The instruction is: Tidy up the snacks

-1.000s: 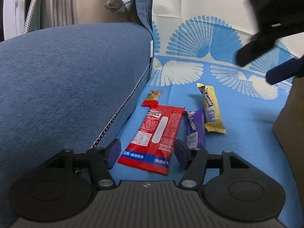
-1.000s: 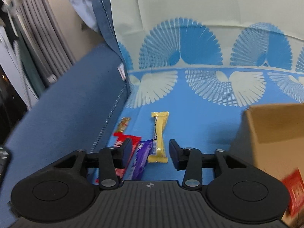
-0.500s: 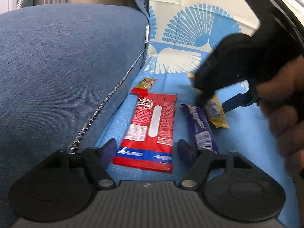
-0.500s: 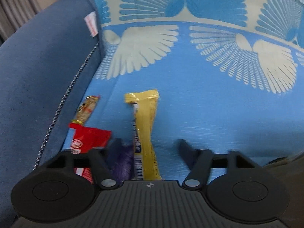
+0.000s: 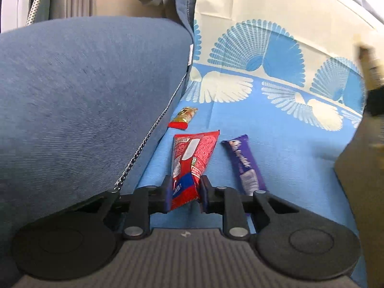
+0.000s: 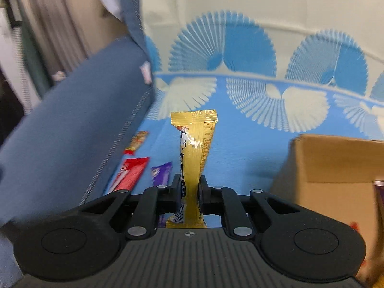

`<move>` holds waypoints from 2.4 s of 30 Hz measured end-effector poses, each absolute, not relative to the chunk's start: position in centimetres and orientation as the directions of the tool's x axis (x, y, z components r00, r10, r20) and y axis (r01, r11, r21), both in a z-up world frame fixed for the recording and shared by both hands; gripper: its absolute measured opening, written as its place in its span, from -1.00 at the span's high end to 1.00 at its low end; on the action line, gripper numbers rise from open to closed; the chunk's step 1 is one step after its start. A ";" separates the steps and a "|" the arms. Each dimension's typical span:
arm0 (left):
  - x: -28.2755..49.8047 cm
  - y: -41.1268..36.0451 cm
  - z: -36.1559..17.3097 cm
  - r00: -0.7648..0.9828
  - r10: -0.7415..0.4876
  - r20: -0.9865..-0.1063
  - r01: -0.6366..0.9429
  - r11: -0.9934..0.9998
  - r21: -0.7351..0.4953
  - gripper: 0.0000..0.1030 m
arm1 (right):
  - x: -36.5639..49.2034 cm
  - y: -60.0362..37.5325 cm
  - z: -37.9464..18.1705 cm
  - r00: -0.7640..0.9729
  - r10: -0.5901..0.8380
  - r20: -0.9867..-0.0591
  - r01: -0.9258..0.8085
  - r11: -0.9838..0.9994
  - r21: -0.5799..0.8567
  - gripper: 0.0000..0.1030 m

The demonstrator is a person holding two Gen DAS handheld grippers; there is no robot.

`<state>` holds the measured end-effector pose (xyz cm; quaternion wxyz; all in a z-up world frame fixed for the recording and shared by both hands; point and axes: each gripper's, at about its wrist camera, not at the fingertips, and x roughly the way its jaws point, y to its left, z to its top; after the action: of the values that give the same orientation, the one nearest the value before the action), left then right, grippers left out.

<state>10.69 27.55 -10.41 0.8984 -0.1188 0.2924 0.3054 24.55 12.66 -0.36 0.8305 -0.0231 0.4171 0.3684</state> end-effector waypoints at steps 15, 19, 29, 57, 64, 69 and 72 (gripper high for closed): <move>3.3 22.1 -5.5 0.692 0.085 -0.717 -0.312 0.931 -0.191 0.57 | 6.7 2.5 -1.7 0.283 0.686 -0.671 -0.739 0.602 0.303 0.73; 1.6 22.1 -5.8 0.652 0.046 -0.757 -0.335 0.913 -0.234 0.56 | 5.4 2.2 -4.6 0.296 0.673 -0.677 -0.725 0.620 0.300 0.73; 2.7 23.0 -7.8 0.541 -0.025 -0.841 -0.362 0.895 -0.260 -0.13 | 4.2 3.5 -8.3 0.343 0.610 -0.714 -0.739 0.645 0.196 0.73; 6.1 20.2 -9.5 0.495 0.039 -0.868 -0.305 0.943 -0.131 -0.52 | 5.8 3.2 -9.7 0.331 0.570 -0.752 -0.647 0.717 0.259 0.27; 6.3 20.1 -9.5 0.495 0.044 -0.868 -0.306 0.943 -0.127 -0.58 | 5.7 3.2 -9.8 0.332 0.568 -0.753 -0.651 0.716 0.254 0.26; 6.6 19.8 -9.6 0.492 0.056 -0.869 -0.300 0.948 -0.108 -0.58 | 5.7 3.3 -9.9 0.328 0.567 -0.755 -0.658 0.711 0.248 0.36; 6.8 19.5 -9.7 0.491 0.071 -0.868 -0.295 0.951 -0.089 -0.59 | 5.5 3.4 -10.0 0.328 0.564 -0.758 -0.669 0.705 0.236 0.66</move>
<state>6.78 19.53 -9.72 0.8560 -0.1134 0.4928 0.1070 5.51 3.40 -10.00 0.8127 -0.0595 0.4383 0.3792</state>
